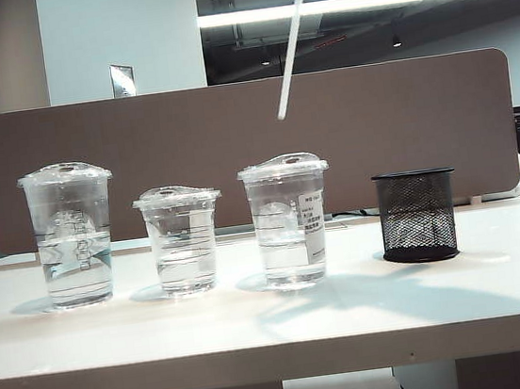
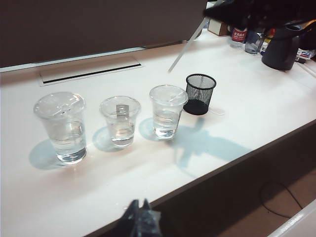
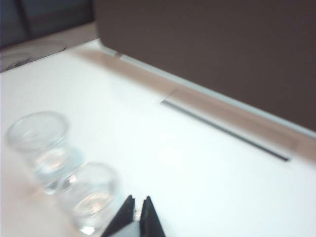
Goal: Pick up the straw and insert it into the medium coffee cup.
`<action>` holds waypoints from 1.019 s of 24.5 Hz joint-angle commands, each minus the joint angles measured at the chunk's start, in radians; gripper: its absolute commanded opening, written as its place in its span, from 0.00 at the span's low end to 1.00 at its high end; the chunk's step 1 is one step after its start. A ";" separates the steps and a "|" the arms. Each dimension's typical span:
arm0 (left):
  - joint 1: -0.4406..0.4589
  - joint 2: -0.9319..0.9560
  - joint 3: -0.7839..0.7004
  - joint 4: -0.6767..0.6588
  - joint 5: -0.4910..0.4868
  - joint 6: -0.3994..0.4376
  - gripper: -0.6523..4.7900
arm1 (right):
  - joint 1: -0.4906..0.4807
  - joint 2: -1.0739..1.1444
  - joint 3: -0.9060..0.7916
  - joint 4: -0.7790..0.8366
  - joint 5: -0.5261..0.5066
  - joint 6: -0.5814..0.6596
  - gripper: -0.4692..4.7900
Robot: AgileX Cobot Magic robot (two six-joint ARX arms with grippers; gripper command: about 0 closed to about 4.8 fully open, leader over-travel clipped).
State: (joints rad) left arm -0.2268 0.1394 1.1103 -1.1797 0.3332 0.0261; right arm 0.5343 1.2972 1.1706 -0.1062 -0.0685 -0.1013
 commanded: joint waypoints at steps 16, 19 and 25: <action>0.002 0.002 0.001 0.006 0.004 0.000 0.11 | 0.040 0.008 0.018 -0.166 0.043 -0.007 0.13; 0.002 0.002 0.001 0.006 0.004 0.000 0.11 | 0.039 0.008 0.040 -0.190 0.043 -0.007 0.13; 0.002 0.002 0.001 0.006 0.004 0.000 0.11 | 0.039 0.021 0.042 -0.208 0.044 -0.007 0.13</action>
State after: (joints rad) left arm -0.2268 0.1394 1.1103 -1.1797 0.3328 0.0257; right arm 0.5713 1.3113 1.2083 -0.3149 -0.0269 -0.1051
